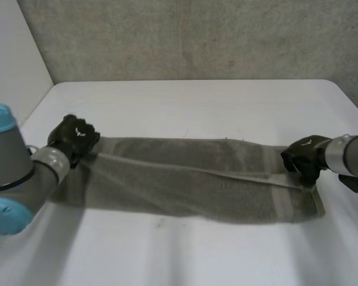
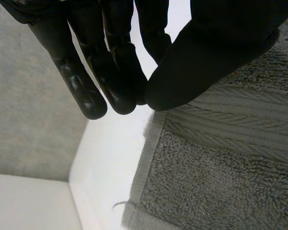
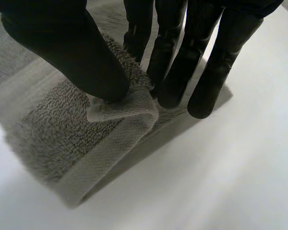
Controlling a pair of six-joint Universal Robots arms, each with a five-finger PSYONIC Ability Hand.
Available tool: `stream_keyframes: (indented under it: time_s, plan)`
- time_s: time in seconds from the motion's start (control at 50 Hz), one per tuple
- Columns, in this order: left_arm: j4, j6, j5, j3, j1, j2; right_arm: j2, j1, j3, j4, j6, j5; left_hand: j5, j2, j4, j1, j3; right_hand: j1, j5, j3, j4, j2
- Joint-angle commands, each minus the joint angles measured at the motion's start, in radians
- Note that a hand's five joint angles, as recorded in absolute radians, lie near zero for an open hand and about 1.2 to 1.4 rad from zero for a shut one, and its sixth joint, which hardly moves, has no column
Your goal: Fold the laundry
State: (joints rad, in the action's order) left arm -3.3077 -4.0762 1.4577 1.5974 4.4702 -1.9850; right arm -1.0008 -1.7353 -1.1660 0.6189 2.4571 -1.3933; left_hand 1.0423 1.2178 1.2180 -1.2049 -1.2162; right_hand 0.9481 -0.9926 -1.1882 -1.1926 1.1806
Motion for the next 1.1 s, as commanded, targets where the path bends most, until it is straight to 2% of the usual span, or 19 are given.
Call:
stream_keyframes:
  time_s: [0.02, 0.24, 0.48, 0.5, 0.52, 0.54, 0.56, 0.64, 0.68, 0.74, 0.78, 0.8, 0.84, 0.96, 1.0, 1.06, 1.1]
  plan:
    - [-0.19, -0.006, 0.006, -0.163, -0.032, -0.191, 0.122, -0.044, 0.094, -0.148, 0.005, -0.116, 0.179, 0.178, 0.178, -0.191, -0.18, 0.448, -0.229, -0.208, -0.204, 0.216]
    - [-0.207, -0.006, 0.023, -0.352, -0.037, -0.37, 0.211, -0.052, 0.169, -0.353, 0.002, -0.13, 0.179, 0.178, 0.178, -0.191, -0.18, 0.448, -0.229, -0.208, -0.204, 0.216]
    - [-0.236, -0.004, 0.02, -0.511, -0.057, -0.508, 0.307, -0.067, 0.256, -0.412, 0.002, -0.162, 0.179, 0.178, 0.178, -0.191, -0.18, 0.438, -0.219, -0.197, -0.193, 0.205]
    - [-0.236, -0.006, 0.016, -0.513, -0.06, -0.512, 0.317, -0.069, 0.264, -0.412, 0.002, -0.177, 0.165, 0.164, 0.164, -0.177, -0.166, -0.077, 0.296, 0.317, 0.322, -0.31]
    - [-0.236, -0.006, 0.016, -0.513, -0.06, -0.512, 0.317, -0.069, 0.264, -0.412, 0.002, -0.177, 0.165, 0.164, 0.164, -0.177, -0.166, -0.082, 0.301, 0.322, 0.327, -0.315]
    - [-0.236, -0.01, 0.018, -0.51, -0.065, -0.514, 0.317, -0.072, 0.267, -0.412, 0.006, -0.196, -0.483, -0.484, -0.484, 0.471, 0.482, -0.661, 0.88, 0.901, 0.905, -0.893]
    - [-0.236, -0.015, 0.026, -0.504, -0.072, -0.512, 0.311, -0.075, 0.27, -0.412, 0.005, -0.216, -1.042, -1.043, -1.044, 1.03, 1.042, -0.774, 0.993, 1.014, 1.018, -1.006]
    - [-0.237, -0.016, 0.018, -0.487, -0.086, -0.5, 0.28, -0.078, 0.284, -0.412, 0.017, -0.239, -1.042, -1.043, -1.044, 1.03, 1.042, -0.774, 0.993, 1.014, 1.018, -1.006]
    - [-0.237, -0.016, 0.023, -0.479, -0.088, -0.485, 0.202, -0.076, 0.282, -0.419, 0.054, -0.233, -1.042, -1.043, -1.044, 1.03, 1.042, -0.774, 0.993, 1.014, 1.018, -1.006]
    - [-0.236, -0.015, 0.026, -0.462, -0.088, -0.431, 0.16, -0.072, 0.279, -0.43, 0.088, -0.228, -1.042, -1.043, -1.044, 1.03, 1.042, -0.774, 0.993, 1.014, 1.018, -1.006]
    - [-0.233, -0.007, 0.026, -0.427, -0.086, -0.364, 0.069, -0.064, 0.252, -0.456, 0.159, -0.193, -1.042, -1.043, -1.044, 1.03, 1.042, -0.774, 0.993, 1.014, 1.018, -1.006]
    - [-0.233, -0.007, 0.026, -0.427, -0.086, -0.364, 0.068, -0.064, 0.252, -0.456, 0.16, -0.193, -1.042, -1.043, -1.044, 1.03, 1.042, -0.774, 0.993, 1.014, 1.018, -1.006]
    - [-0.233, -0.003, 0.026, -0.406, -0.086, -0.322, -0.031, -0.063, 0.189, -0.461, 0.212, -0.124, -1.042, -1.043, -1.044, 1.03, 1.042, -0.774, 0.993, 1.014, 1.018, -1.006]
    - [-0.23, 0.036, 0.024, -0.269, -0.075, -0.144, -0.137, -0.043, 0.068, -0.456, 0.246, -0.032, -1.042, -1.043, -1.044, 1.03, 1.042, -0.774, 0.993, 1.014, 1.018, -1.006]
    - [-0.23, 0.106, 0.023, -0.19, -0.071, -0.053, -0.177, -0.03, -0.022, -0.452, 0.249, -0.009, -1.042, -1.043, -1.044, 1.03, 1.042, -0.774, 0.993, 1.014, 1.018, -1.006]
    - [-0.23, 0.155, 0.023, -0.149, -0.071, -0.011, -0.193, -0.024, -0.072, -0.45, 0.249, -0.004, -1.042, -1.043, -1.044, 1.03, 1.042, -0.774, 0.993, 1.014, 1.018, -1.006]
    - [-0.228, 0.261, 0.021, -0.075, -0.066, 0.056, -0.223, -0.006, -0.171, -0.446, 0.25, 0.0, -1.042, -1.043, -1.044, 1.03, 1.042, -0.774, 0.993, 1.014, 1.018, -1.006]
